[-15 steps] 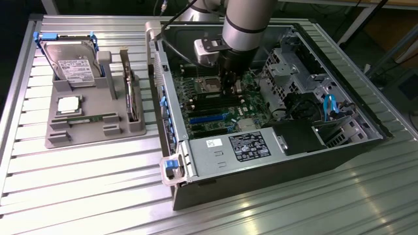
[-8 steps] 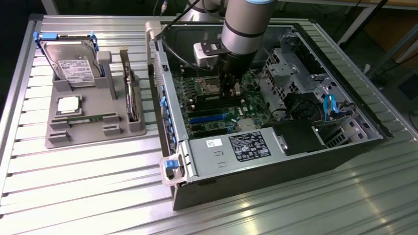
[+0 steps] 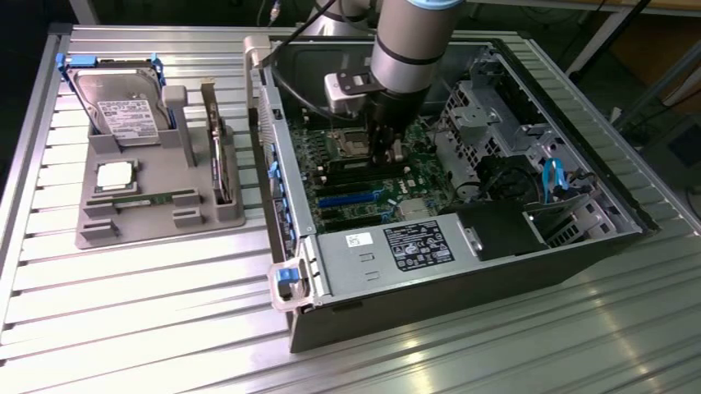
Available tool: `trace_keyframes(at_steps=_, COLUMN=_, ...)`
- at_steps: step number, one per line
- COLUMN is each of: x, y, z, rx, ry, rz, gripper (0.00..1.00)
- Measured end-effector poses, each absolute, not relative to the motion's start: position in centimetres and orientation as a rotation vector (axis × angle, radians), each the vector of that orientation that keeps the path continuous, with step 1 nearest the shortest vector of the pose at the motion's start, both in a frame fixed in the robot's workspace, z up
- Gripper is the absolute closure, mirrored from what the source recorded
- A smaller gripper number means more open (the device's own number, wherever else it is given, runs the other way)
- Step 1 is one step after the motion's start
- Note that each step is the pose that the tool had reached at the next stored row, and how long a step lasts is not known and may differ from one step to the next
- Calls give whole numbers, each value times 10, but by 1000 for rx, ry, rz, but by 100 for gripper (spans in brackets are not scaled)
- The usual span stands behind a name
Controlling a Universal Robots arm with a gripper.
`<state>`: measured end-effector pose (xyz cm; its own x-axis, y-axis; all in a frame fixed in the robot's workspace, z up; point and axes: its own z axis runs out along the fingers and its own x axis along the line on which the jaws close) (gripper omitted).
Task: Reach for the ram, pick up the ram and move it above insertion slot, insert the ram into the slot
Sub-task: 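Insert the ram into the slot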
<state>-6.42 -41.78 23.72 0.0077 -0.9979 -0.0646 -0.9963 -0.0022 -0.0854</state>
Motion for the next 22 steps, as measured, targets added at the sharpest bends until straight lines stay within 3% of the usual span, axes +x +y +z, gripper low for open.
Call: trace_keyframes(at_steps=22, x=-64, y=-421, z=232, rx=-2152, ry=2141, rz=-22, gripper=86)
